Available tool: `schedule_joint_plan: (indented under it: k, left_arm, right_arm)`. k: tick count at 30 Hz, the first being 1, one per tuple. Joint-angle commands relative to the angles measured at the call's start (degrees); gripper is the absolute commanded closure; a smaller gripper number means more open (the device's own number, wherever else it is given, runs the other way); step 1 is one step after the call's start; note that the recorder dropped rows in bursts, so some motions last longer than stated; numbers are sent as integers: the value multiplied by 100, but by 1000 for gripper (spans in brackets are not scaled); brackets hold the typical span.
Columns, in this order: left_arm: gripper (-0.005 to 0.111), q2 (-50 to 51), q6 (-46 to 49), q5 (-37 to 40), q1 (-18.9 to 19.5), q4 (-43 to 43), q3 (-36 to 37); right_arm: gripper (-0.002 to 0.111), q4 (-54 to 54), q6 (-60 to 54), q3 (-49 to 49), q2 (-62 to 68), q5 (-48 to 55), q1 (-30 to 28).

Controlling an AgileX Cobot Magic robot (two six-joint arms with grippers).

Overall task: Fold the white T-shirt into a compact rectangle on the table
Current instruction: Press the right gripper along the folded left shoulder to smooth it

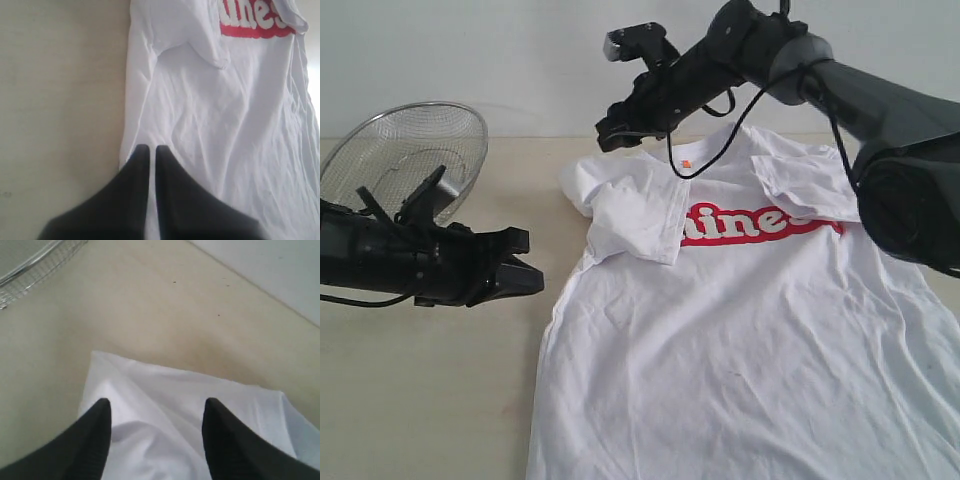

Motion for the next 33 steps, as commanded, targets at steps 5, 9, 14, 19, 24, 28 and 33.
schedule_joint_plan:
  k: [5, 9, 14, 19, 24, 28, 33]
  left_arm:
    - [102, 10, 73, 21, -29, -59, -19]
    - [102, 10, 73, 184, -29, -59, -19]
    - [102, 10, 73, 184, -29, -59, -19]
    - [102, 10, 73, 184, -29, -59, -19]
    - [102, 10, 73, 184, -29, -59, -19]
    - [102, 10, 73, 184, -29, -59, -19]
    - [102, 10, 73, 184, -29, -59, -19]
  right_arm:
    - [65, 43, -631, -59, 26, 26, 142]
    - [65, -228, -916, -59, 149, -163, 81]
    - [65, -276, -1223, -59, 213, -450, 72]
    - [65, -264, -1237, -59, 221, -439, 72]
    - [65, -264, -1256, -33, 249, -288, 72]
    - [65, -240, -1307, -33, 305, -182, 83]
    - [65, -240, -1346, -33, 331, -171, 104]
